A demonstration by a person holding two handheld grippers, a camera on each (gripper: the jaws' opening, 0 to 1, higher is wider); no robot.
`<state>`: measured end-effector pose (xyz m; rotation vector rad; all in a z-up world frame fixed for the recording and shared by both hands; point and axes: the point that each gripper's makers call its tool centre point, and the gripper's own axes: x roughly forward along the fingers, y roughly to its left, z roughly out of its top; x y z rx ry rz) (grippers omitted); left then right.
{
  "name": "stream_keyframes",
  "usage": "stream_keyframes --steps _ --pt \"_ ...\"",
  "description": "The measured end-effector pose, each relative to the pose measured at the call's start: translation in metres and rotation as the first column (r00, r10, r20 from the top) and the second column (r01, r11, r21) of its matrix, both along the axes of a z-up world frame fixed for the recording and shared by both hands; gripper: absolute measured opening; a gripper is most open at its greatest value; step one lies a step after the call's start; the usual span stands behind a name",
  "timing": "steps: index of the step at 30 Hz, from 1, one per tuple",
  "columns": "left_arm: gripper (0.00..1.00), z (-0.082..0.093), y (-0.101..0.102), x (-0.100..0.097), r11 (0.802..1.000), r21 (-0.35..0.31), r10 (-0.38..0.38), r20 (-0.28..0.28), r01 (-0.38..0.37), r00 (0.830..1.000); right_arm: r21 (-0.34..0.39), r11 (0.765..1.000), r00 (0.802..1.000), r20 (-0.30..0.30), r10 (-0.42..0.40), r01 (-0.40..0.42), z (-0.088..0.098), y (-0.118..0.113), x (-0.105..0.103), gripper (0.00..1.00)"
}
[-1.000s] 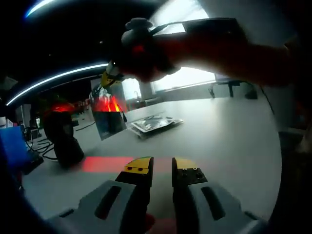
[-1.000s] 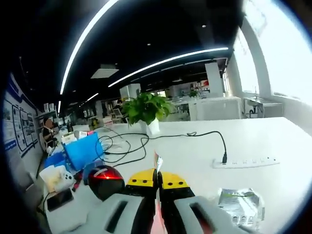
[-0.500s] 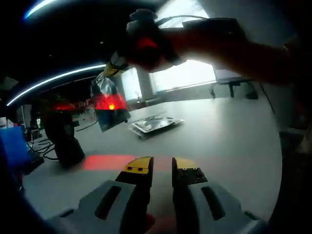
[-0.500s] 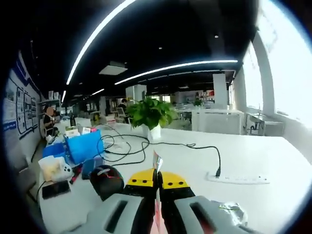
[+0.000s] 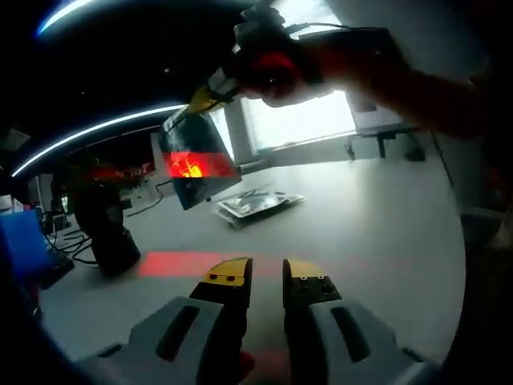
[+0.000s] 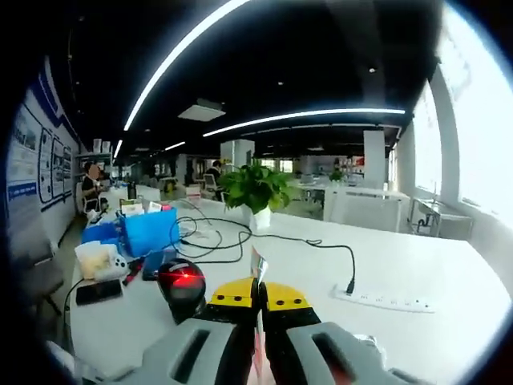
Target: Clip sheet goods on table flip sheet goods clip sheet goods scan sheet goods put sheet goods back to table
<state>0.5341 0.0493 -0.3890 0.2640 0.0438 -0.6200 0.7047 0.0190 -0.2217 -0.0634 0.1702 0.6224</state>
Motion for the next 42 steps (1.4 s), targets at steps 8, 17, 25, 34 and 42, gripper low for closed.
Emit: stream_keyframes --steps 8,17,25,34,42 --pt "0.08 0.0 0.0 0.001 1.0 0.005 0.0 0.0 0.0 1.0 -0.038 0.999 1.0 -0.004 0.02 -0.021 -0.006 -0.023 -0.004 0.0" --pt "0.08 0.0 -0.001 0.0 1.0 0.012 -0.002 0.001 0.002 1.0 -0.069 0.997 0.999 -0.021 0.037 -0.039 -0.012 -0.046 -0.01 0.0" --pt "0.08 0.0 0.0 0.0 1.0 0.016 -0.001 0.002 0.001 1.0 -0.081 0.995 0.997 -0.052 0.058 -0.062 -0.018 -0.061 -0.018 0.0" --pt "0.08 -0.001 0.0 0.001 1.0 0.027 0.001 0.004 -0.001 1.0 -0.017 0.992 0.983 -0.136 0.12 -0.123 -0.03 -0.068 -0.016 0.0" --pt "0.08 -0.002 -0.001 0.001 0.999 0.032 0.001 0.005 -0.001 1.0 0.049 0.992 0.973 -0.196 0.124 -0.117 -0.032 -0.078 -0.004 0.0"
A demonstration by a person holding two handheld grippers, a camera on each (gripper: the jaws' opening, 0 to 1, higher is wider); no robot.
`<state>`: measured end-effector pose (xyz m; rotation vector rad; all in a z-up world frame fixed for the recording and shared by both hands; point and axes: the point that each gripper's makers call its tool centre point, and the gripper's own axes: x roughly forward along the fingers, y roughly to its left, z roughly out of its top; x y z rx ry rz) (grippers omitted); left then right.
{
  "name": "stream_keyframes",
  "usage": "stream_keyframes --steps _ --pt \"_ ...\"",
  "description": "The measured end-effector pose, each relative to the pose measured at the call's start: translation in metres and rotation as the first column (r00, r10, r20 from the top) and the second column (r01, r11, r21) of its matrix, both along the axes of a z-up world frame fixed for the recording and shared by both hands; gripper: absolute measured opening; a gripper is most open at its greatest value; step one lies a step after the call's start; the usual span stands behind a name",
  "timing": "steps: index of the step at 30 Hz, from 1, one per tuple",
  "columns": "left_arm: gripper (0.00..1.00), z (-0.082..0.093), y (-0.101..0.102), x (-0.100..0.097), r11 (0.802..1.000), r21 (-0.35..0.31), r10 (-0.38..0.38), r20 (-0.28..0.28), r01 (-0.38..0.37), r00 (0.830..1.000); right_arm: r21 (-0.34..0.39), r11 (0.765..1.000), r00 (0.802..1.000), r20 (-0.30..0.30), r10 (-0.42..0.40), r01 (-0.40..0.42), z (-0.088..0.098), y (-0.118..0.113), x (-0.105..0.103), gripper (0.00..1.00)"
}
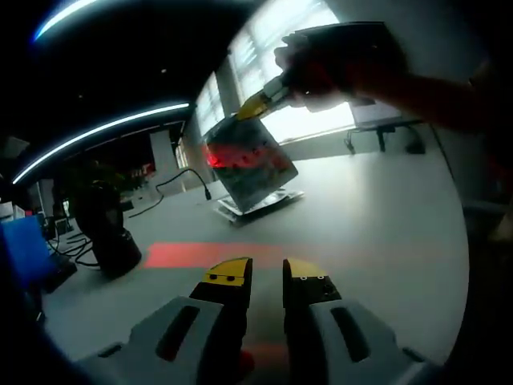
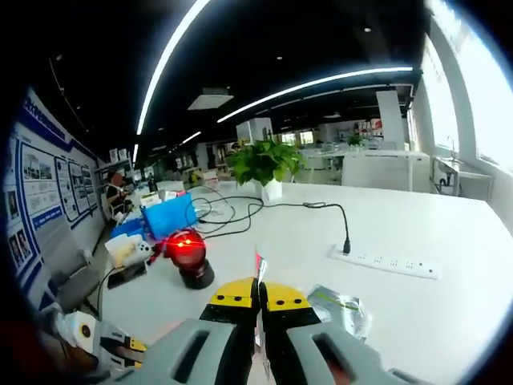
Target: Clip sheet goods on table flip sheet goods clip sheet goods scan sheet goods put sheet goods back to table
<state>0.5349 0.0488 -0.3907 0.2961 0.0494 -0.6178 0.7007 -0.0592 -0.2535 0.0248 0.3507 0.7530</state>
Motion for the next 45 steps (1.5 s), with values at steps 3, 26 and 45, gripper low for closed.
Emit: stream_keyframes --steps 3,26,45 --pt "0.08 0.0 0.0 -0.001 1.0 0.001 0.0 0.001 0.0 1.0 -0.001 1.0 1.0 -0.007 -0.015 0.015 -0.002 -0.004 0.005 0.0" --pt "0.08 -0.002 -0.002 -0.002 1.0 0.014 -0.002 0.005 0.002 1.0 -0.28 0.953 0.989 0.124 -0.081 0.113 -0.052 -0.027 0.055 0.0" --pt "0.08 -0.003 -0.003 -0.002 1.0 0.023 -0.004 0.006 0.004 1.0 -0.425 0.898 0.987 0.154 -0.054 0.115 -0.092 -0.035 0.094 0.0"
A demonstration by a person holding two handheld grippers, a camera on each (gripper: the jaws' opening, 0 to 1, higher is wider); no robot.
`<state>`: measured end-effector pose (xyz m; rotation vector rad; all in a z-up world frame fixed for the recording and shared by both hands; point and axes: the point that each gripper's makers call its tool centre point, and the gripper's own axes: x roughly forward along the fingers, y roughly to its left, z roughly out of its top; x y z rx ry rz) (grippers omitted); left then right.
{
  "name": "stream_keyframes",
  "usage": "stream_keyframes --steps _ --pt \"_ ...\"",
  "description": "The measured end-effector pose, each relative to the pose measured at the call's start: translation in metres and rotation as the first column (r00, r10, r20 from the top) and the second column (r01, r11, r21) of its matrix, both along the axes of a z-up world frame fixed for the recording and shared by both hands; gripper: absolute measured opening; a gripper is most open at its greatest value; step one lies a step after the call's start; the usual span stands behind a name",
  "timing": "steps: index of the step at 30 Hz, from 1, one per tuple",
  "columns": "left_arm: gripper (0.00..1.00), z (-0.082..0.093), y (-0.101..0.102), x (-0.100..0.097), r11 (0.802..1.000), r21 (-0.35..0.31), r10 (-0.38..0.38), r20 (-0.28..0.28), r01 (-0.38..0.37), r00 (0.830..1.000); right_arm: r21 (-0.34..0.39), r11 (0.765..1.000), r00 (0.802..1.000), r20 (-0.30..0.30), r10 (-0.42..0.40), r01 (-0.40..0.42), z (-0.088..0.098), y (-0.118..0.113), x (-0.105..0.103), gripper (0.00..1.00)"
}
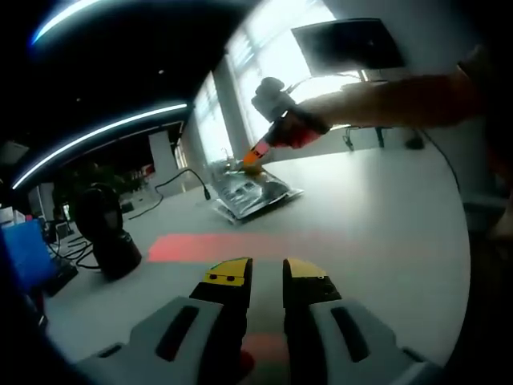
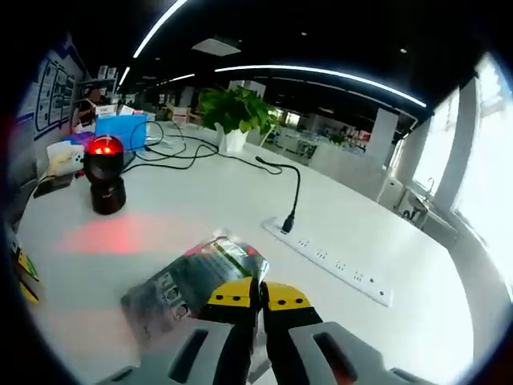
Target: Clip sheet goods on table flip sheet goods clip sheet goods scan sheet goods put sheet goods back to table
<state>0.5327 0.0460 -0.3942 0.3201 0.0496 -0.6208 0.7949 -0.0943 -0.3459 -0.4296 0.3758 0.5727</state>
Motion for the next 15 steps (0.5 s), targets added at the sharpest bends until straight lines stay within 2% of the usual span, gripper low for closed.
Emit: stream_keyframes --steps 8,15 --pt "0.08 0.0 0.0 0.0 1.0 0.004 -0.002 0.001 0.002 1.0 -0.04 0.999 1.0 -0.015 -0.009 0.008 -0.02 -0.002 0.008 0.01" --pt "0.08 -0.001 0.001 0.001 1.0 0.007 0.002 0.002 -0.002 1.0 -0.075 0.997 1.0 -0.016 0.001 -0.002 -0.028 -0.004 0.015 0.01"
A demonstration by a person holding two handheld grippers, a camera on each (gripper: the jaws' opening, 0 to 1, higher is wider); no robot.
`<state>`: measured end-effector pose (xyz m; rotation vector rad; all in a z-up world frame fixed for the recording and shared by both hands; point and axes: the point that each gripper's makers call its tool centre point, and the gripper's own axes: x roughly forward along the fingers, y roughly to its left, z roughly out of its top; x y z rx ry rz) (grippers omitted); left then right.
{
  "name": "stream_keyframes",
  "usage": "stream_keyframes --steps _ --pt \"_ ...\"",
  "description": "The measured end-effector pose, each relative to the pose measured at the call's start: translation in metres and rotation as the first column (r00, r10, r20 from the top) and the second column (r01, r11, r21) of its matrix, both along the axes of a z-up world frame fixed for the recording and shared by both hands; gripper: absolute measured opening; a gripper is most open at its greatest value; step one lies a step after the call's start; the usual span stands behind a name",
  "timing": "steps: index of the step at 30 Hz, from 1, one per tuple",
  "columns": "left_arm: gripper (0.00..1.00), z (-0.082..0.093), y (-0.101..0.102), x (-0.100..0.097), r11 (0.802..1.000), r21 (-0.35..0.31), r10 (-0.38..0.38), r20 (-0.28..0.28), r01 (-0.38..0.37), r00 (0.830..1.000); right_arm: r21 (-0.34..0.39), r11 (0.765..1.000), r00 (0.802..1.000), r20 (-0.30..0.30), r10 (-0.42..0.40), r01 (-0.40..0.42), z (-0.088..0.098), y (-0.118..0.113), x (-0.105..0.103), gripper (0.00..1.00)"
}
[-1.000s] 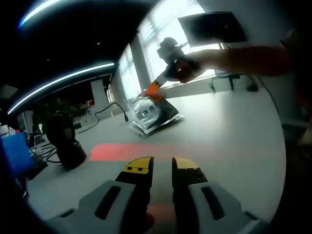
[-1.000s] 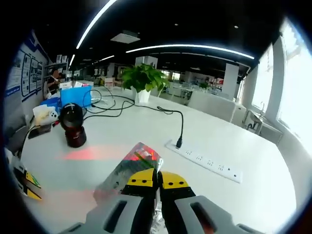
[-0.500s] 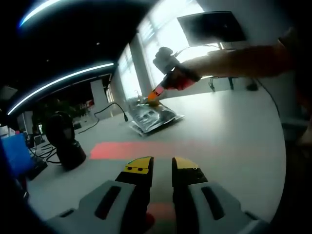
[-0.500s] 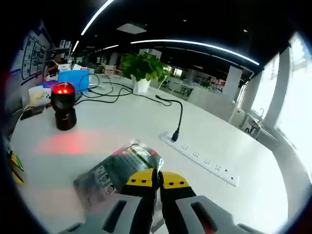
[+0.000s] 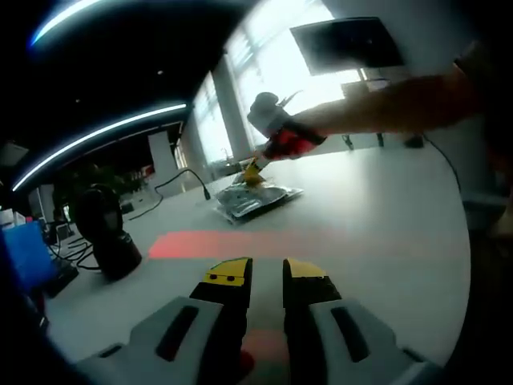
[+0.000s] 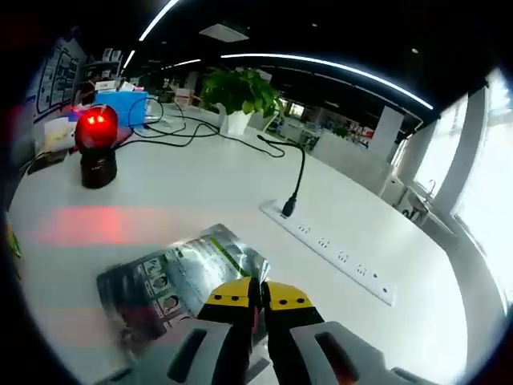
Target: Clip sheet goods on table flip sheet goods clip sheet goods scan sheet goods put sheet goods back to table
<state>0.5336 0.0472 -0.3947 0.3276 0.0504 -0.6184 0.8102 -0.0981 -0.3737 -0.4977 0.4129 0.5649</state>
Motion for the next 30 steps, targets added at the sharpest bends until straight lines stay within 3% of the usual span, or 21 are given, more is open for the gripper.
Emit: stream_keyframes --steps 20,23,25,30 --pt "0.08 -0.002 0.0 0.0 1.0 0.009 0.003 0.002 -0.003 1.0 -0.021 1.0 1.0 -0.016 0.02 -0.02 -0.021 -0.004 0.002 0.02" --pt "0.08 -0.001 0.0 0.0 1.0 0.01 0.005 0.002 -0.005 1.0 -0.025 1.0 1.0 -0.019 0.005 -0.006 -0.024 -0.005 0.0 0.05" --pt "0.08 -0.002 0.0 0.0 1.0 0.012 0.006 0.003 -0.006 1.0 0.019 0.999 0.998 -0.035 -0.044 0.045 -0.022 -0.009 0.002 0.09" --pt "0.08 -0.001 0.001 0.0 1.0 0.011 0.01 0.003 -0.01 1.0 0.04 0.995 0.996 -0.018 -0.087 0.088 -0.013 -0.018 0.007 0.25"
